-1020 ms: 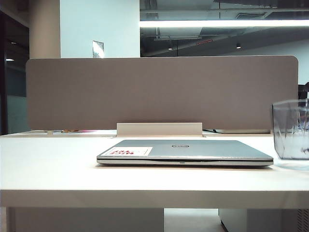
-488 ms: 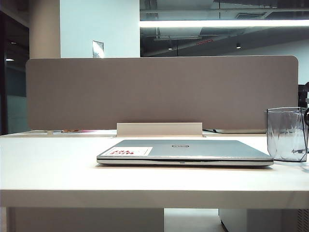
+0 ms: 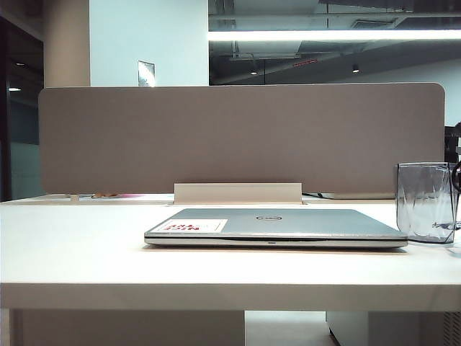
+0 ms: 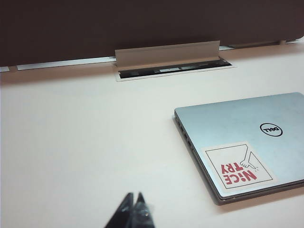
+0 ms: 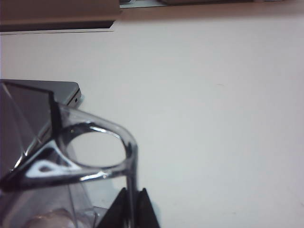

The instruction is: Pick up the water cup and place it on the right side of the laptop.

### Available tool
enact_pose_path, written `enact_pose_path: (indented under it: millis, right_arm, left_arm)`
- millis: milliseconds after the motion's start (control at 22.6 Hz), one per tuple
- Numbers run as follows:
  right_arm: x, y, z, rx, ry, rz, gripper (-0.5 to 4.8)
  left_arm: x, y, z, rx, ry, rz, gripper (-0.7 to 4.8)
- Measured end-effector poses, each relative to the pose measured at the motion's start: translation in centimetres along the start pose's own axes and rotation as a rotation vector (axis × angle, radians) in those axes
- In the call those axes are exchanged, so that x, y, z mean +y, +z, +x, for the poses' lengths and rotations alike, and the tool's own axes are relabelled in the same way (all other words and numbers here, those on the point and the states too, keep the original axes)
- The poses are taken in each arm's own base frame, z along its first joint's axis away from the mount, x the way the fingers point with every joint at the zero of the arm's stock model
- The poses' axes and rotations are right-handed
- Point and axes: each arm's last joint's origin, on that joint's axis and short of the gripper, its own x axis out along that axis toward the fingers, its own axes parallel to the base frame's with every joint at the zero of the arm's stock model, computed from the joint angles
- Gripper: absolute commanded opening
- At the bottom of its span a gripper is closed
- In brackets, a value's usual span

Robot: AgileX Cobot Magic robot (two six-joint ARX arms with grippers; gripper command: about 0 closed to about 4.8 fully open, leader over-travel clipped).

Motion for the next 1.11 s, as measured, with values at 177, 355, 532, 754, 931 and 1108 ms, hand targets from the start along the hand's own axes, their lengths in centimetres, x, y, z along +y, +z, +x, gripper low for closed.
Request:
enact_pose_path:
  millis: [177, 355, 532, 754, 931, 1108]
  right_arm:
    - [0.00, 0.00, 0.00, 0.000, 0.000, -0.001, 0.24]
    - [0.01, 0.01, 0.00, -0.002, 0.005, -0.001, 0.23]
    - [0.11, 0.01, 0.00, -0.007, 0.034, -0.003, 0.23]
    - [0.14, 0.02, 0.00, -0.009, 0.043, -0.004, 0.25]
    - [0.16, 0.02, -0.01, -0.009, 0.048, -0.003, 0.59]
    - [0.18, -0.01, -0.01, -0.008, 0.050, -0.003, 0.59]
  left_arm:
    - [0.00, 0.00, 0.00, 0.000, 0.000, 0.000, -0.03]
    - [0.00, 0.00, 0.00, 0.000, 0.000, 0.000, -0.03]
    - [0.00, 0.00, 0.00, 0.000, 0.000, 0.000, -0.03]
    - [0.00, 0.00, 0.00, 0.000, 0.000, 0.000, -0.03]
    - [0.00, 0.00, 0.01, 0.000, 0.000, 0.000, -0.03]
    - [0.00, 0.00, 0.00, 0.000, 0.000, 0.000, -0.03]
